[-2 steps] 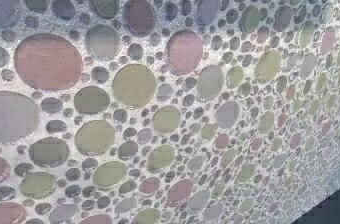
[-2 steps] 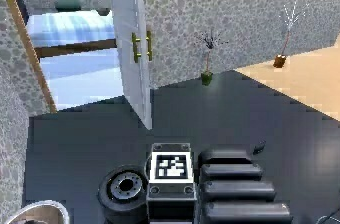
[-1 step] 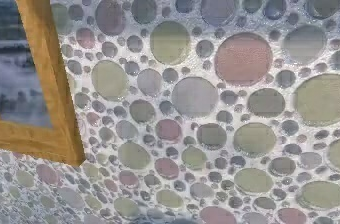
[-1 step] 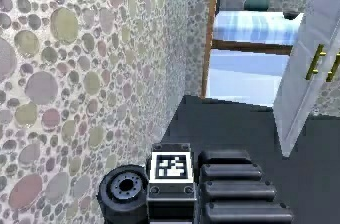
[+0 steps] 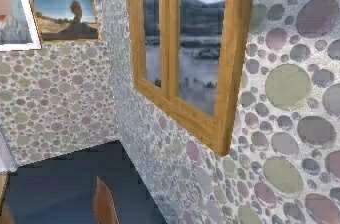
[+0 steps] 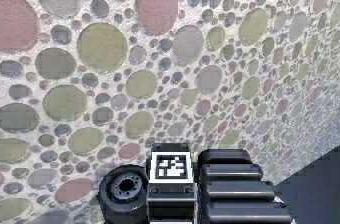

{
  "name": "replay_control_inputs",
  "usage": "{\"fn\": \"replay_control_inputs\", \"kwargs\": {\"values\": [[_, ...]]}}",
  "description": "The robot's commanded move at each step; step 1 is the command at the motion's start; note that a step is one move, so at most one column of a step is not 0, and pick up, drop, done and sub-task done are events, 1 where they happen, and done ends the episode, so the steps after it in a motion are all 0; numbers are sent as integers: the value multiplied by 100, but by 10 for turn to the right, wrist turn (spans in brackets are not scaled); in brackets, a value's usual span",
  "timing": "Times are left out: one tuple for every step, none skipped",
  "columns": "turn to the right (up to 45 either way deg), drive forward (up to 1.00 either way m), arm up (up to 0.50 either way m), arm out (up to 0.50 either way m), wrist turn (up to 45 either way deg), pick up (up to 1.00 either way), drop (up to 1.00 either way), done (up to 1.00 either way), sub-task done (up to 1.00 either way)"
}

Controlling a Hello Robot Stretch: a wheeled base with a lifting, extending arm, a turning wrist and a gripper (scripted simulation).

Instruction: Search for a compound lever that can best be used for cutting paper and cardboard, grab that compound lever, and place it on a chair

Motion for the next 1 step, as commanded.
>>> {"fn": "replay_control_inputs", "kwargs": {"values": [[-390,0,0,0,0,0,0,0,0]]}}
